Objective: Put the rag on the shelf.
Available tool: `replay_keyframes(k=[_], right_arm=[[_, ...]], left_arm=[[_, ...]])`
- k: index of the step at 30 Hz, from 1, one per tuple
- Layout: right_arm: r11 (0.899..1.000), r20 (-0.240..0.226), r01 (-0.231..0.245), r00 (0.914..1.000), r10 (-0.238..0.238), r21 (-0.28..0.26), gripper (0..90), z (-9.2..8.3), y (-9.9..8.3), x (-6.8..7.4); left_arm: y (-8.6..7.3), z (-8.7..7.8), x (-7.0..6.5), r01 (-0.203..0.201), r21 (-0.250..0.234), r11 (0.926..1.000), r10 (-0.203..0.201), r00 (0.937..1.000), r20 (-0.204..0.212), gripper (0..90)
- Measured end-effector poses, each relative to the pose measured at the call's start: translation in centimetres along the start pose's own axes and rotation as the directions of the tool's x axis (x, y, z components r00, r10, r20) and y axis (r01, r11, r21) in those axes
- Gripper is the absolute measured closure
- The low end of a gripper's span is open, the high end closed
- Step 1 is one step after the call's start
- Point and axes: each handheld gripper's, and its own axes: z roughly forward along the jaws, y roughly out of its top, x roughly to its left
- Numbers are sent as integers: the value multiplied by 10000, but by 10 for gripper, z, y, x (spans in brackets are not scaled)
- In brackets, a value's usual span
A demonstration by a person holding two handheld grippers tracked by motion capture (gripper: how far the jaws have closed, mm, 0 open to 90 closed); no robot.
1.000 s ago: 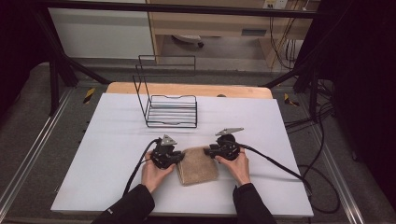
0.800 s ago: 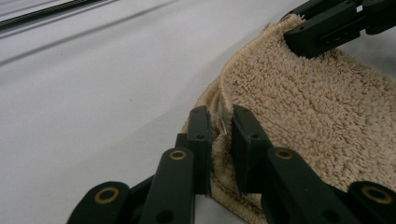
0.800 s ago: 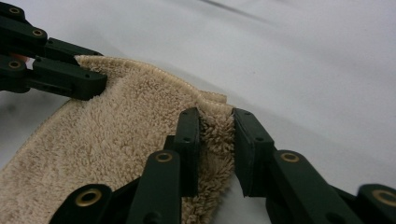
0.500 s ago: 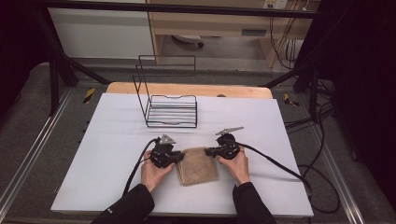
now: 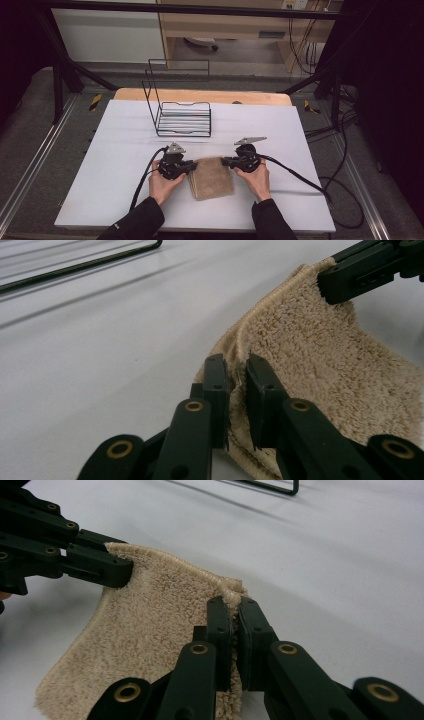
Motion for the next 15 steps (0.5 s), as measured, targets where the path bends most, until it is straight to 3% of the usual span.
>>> replay_keyframes(k=[15], right_arm=[[9952,76,478,9989,-473,-849,858,-28,-2,13]], left_arm=[[10,-19,-15,-495,-579,9971,504,9986,139,805]])
